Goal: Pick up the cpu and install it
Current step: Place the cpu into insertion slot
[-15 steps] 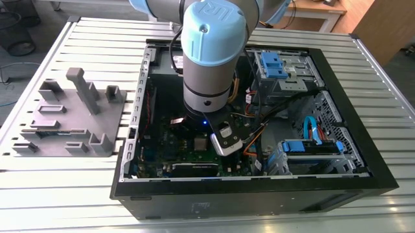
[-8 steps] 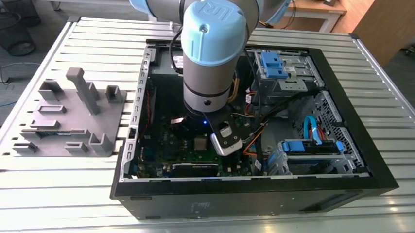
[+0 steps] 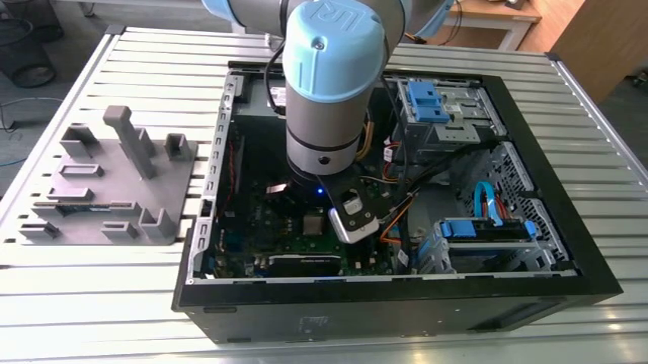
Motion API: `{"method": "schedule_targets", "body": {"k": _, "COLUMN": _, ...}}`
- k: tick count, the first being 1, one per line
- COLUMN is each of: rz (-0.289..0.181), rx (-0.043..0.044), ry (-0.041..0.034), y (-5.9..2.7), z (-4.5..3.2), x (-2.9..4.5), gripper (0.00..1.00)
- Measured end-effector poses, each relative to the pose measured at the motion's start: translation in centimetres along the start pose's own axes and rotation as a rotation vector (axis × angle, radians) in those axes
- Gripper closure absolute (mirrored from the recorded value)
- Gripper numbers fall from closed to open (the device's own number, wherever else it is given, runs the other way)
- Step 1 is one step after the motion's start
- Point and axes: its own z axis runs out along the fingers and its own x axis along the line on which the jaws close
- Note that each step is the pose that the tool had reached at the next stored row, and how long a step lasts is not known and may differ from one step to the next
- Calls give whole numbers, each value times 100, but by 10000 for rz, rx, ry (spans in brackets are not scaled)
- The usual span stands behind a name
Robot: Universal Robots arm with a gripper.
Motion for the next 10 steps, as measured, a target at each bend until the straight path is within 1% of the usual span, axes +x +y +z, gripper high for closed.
{"method": "schedule_targets", "body": {"k": 4, "rz": 0, "rx": 2, "ry": 1, "y": 0, "z": -2, "x": 0, "gripper": 62}}
{"method": "schedule_targets", "body": {"k": 10, "rz": 0, "rx": -1, "ry": 0, "y": 0, "z": -1, "x": 0, "gripper": 62}}
